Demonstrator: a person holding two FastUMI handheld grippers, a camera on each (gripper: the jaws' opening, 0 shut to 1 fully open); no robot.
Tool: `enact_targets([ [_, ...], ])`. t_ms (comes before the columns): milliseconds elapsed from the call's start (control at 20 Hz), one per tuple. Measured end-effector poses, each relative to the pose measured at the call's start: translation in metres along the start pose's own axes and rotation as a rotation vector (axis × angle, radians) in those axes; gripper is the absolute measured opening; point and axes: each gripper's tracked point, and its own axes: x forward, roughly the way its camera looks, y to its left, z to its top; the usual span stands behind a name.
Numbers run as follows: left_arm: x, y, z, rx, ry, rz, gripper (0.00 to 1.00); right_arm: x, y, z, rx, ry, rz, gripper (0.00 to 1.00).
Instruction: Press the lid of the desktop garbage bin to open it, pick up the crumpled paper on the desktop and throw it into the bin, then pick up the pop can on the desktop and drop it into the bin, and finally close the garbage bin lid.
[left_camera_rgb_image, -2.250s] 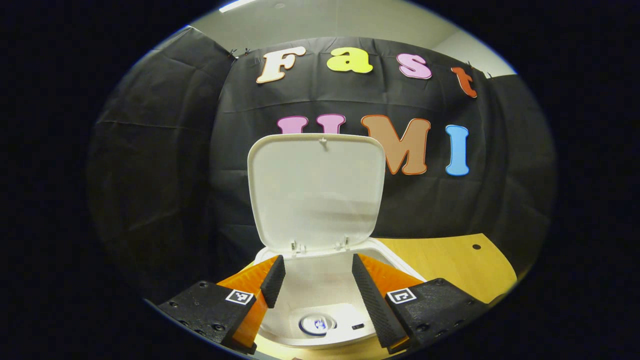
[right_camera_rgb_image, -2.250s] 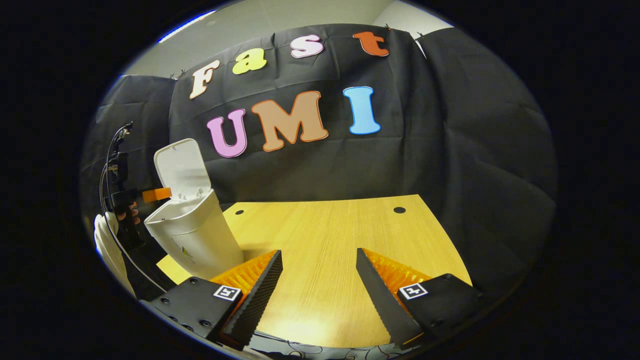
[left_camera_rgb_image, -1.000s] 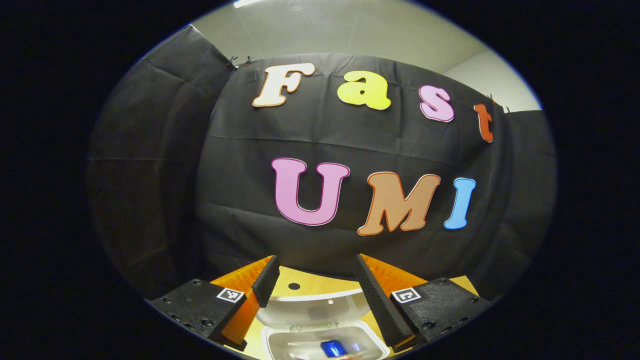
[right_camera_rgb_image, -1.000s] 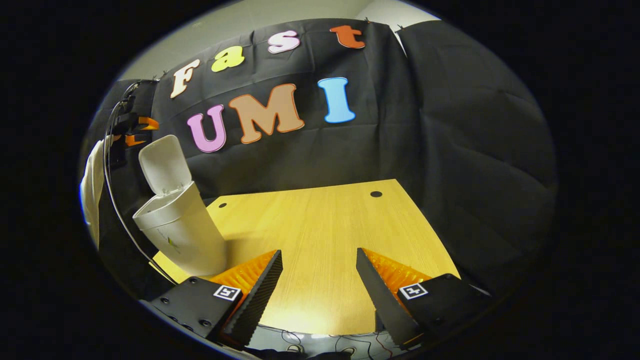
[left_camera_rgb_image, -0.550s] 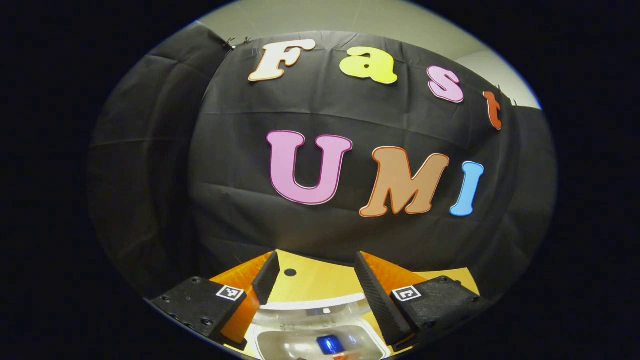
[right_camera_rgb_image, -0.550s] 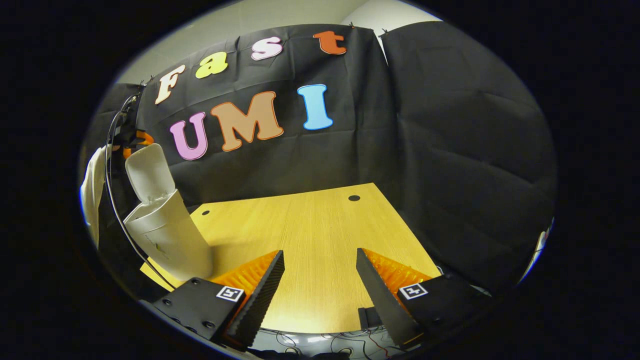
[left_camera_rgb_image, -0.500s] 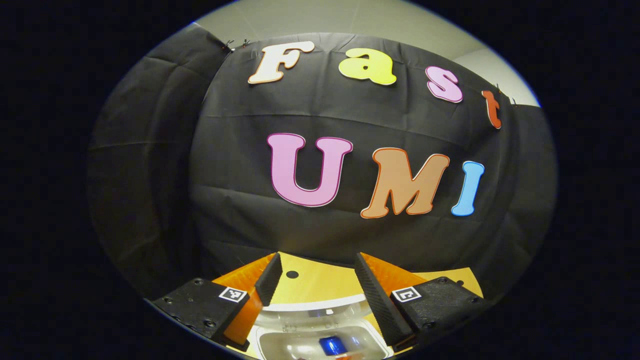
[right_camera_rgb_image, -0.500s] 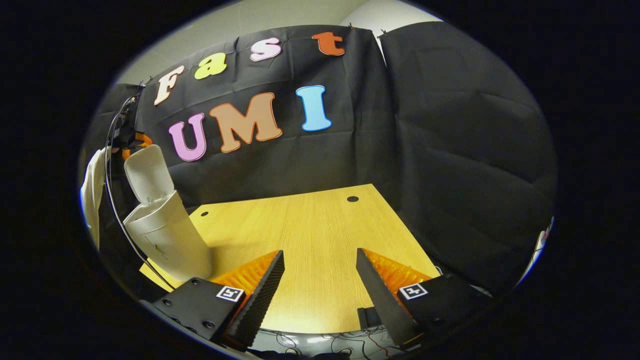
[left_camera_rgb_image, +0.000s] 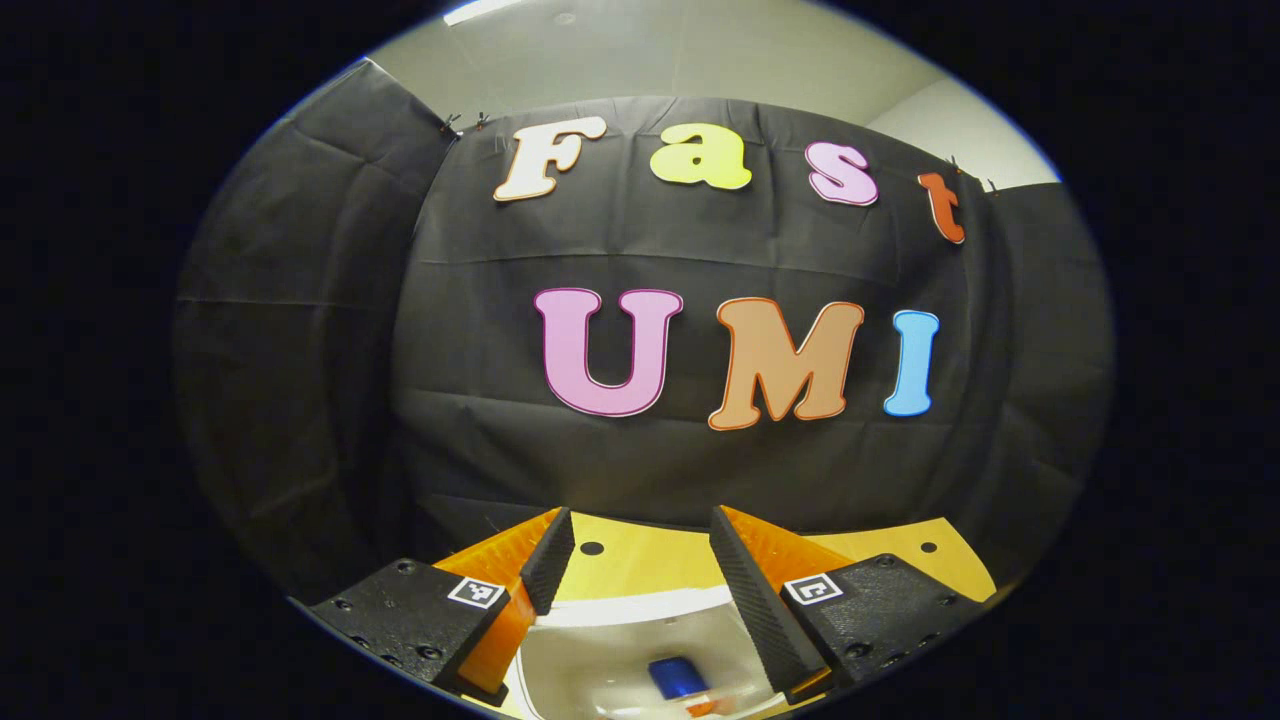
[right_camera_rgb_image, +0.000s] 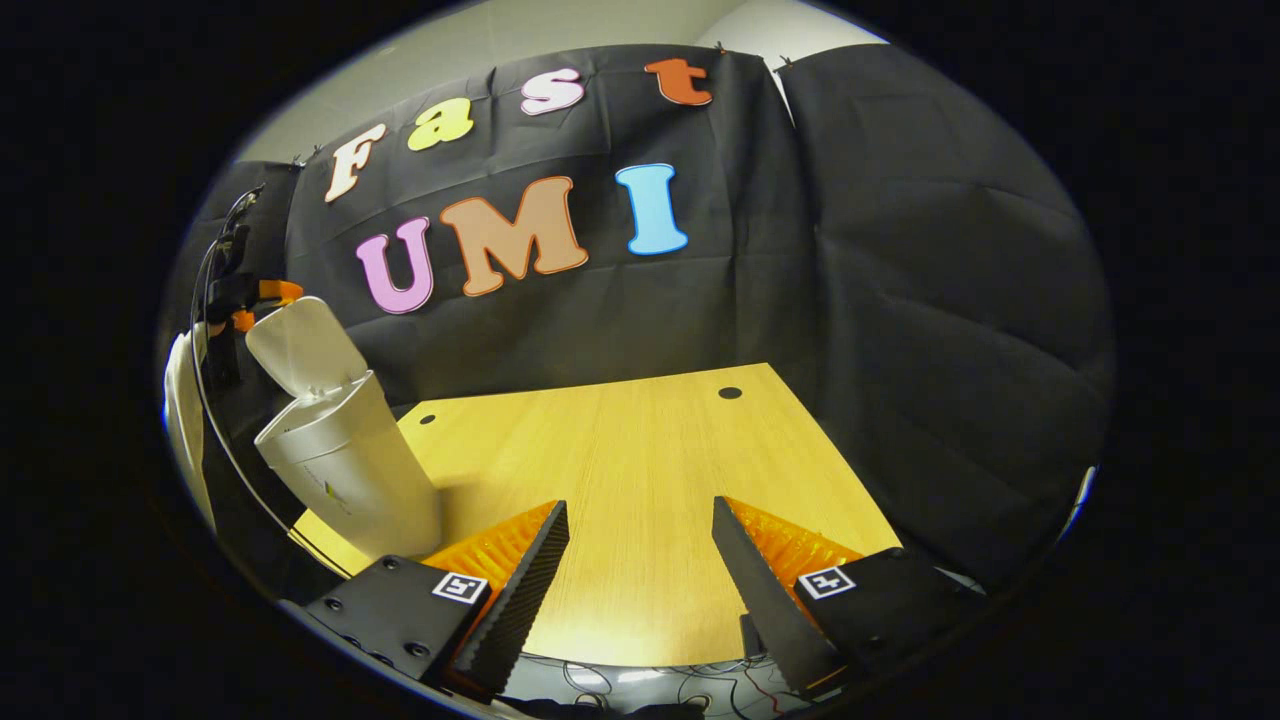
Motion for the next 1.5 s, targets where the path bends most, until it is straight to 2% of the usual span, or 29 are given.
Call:
enact_targets([
  [100, -0.011, -0.004, -0.020, 0.031, 0.001, -0.004, 0.82, 0.002, 0.008, -0.001, -0.005, 0.006, 0.016, 0.96],
  [150, -0.015, -0.003, -0.033, 0.029, 0.013, -0.005, 0.89, 0.003, 0.012, -0.001, -0.010, 0.008, 0.023, 0.96],
  [200, -0.019, -0.002, -0.047, 0.022, 0.033, 0.001, 0.86, 0.004, 0.015, -0.002, -0.017, 0.009, 0.029, 0.96],
  [250, -0.023, -0.001, -0.061, 0.013, 0.048, 0.008, 0.90, 0.006, 0.017, -0.002, -0.025, 0.010, 0.032, 0.96],
  [300, -0.026, 0.000, -0.072, 0.002, 0.057, 0.010, 0.88, 0.006, 0.018, -0.003, -0.031, 0.011, 0.034, 0.96],
  [500, -0.036, -0.001, -0.113, -0.002, 0.105, 0.019, 0.90, 0.012, 0.028, -0.002, -0.033, 0.023, 0.052, 0.96],
  [800, -0.038, 0.003, -0.139, 0.035, 0.143, 0.039, 0.89, 0.023, 0.052, -0.003, -0.053, 0.035, 0.093, 0.96],
  [850, -0.039, 0.004, -0.135, 0.044, 0.099, 0.043, 0.89, 0.025, 0.056, -0.004, -0.057, 0.040, 0.099, 0.96],
  [1050, -0.037, 0.004, -0.136, 0.048, 0.048, 0.063, 0.87, 0.030, 0.059, -0.008, -0.064, 0.059, 0.105, 0.96],
  [1300, -0.037, 0.006, -0.132, 0.110, -0.018, 0.068, 0.87, 0.036, 0.058, -0.011, -0.049, 0.078, 0.099, 0.96],
  [1400, -0.038, 0.009, -0.135, 0.106, -0.044, 0.084, 0.91, 0.037, 0.059, -0.011, -0.044, 0.081, 0.098, 0.96],
  [1500, -0.036, 0.009, -0.138, 0.095, -0.052, 0.101, 0.90, 0.039, 0.059, -0.013, -0.043, 0.088, 0.098, 0.96],
])
